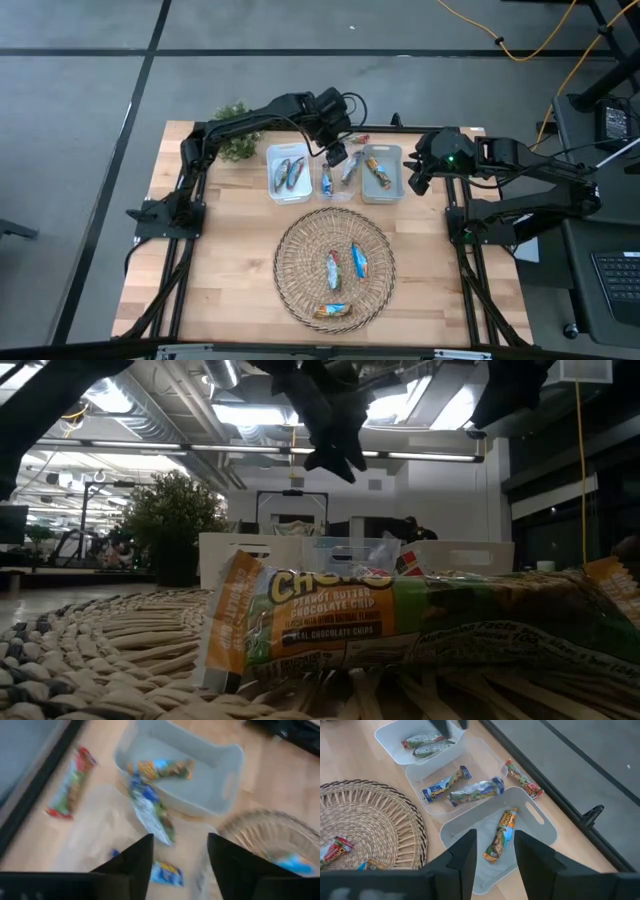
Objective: Pick and place Granola Bars by type
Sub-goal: Put the blue granola bar into the transparent bin, then put the bottom red granola bar into the white bin
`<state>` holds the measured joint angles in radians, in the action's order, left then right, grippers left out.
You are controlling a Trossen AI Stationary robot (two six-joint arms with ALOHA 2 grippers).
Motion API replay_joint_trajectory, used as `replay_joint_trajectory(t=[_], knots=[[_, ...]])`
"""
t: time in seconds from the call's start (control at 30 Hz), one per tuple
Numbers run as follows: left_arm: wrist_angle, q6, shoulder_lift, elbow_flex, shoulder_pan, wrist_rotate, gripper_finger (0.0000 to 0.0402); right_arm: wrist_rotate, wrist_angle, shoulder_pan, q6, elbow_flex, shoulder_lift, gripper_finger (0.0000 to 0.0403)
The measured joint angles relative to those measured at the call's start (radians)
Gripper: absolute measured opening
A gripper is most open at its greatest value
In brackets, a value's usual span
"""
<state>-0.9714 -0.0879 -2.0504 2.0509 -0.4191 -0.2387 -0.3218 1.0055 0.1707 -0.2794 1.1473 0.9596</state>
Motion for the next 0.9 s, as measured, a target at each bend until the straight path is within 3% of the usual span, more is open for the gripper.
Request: replay_joint_trajectory(t=[0.13,0.3,0.53,0.77,0.9], knots=[[-0.065,0.001,0.041,0.013,0.018,-0.045,0.0201,0.0,0.0,0.0,0.013,0.0,0.001,0.0133],[-0.056,0.018,0.159,0.014,0.076,-0.049,0.0189,0.0,-0.003,0.0,0.054,0.0,0.0,0.0133],[-0.11,0.151,0.354,0.017,0.299,-0.134,0.0163,0.008,-0.012,0.0,0.154,-0.005,0.0,0.0133],[-0.094,0.137,0.416,0.017,0.525,0.189,0.0157,0.011,-0.054,0.0,0.187,-0.006,0.001,0.0133],[-0.093,0.149,0.406,0.017,0.597,0.281,0.0159,0.041,-0.075,0.0,0.188,-0.006,0.0,0.0133]])
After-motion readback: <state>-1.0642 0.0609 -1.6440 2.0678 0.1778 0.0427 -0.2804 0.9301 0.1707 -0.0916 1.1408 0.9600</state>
